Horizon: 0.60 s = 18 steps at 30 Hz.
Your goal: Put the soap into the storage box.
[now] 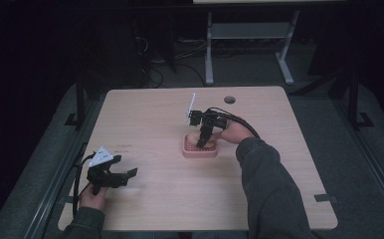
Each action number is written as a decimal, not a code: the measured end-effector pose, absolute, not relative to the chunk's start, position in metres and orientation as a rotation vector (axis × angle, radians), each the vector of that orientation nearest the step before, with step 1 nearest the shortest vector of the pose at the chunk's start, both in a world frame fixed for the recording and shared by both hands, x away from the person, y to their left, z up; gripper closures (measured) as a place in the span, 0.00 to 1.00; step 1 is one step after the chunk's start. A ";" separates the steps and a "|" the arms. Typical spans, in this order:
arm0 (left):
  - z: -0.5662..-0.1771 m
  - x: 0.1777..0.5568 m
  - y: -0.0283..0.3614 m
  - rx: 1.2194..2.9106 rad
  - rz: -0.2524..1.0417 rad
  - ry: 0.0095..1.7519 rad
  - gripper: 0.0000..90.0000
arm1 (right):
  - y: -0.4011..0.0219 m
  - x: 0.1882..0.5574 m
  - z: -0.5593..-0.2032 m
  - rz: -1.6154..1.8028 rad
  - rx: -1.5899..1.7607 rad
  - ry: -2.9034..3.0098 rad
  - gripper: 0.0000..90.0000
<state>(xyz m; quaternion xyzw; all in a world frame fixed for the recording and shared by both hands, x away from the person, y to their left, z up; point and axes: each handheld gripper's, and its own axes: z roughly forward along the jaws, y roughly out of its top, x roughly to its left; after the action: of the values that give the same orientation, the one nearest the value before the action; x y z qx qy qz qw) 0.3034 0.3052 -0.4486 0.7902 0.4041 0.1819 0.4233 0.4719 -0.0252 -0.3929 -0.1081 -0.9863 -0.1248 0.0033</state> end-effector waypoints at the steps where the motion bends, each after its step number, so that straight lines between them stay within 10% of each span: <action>1: -0.449 0.303 0.305 1.978 0.455 1.011 0.16 | -0.024 0.473 -0.395 -0.384 -0.336 -3.090 0.35; 18: -0.449 0.304 0.305 1.971 0.450 1.013 0.16 | -0.016 0.476 -0.405 -0.341 -0.328 -3.090 0.35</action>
<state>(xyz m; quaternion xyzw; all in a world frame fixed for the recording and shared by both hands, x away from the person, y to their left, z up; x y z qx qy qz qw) 0.3036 0.3050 -0.4491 0.7885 0.4053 0.1802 0.4261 0.4757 -0.0162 -0.4054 -0.1048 -0.9884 -0.1092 0.0077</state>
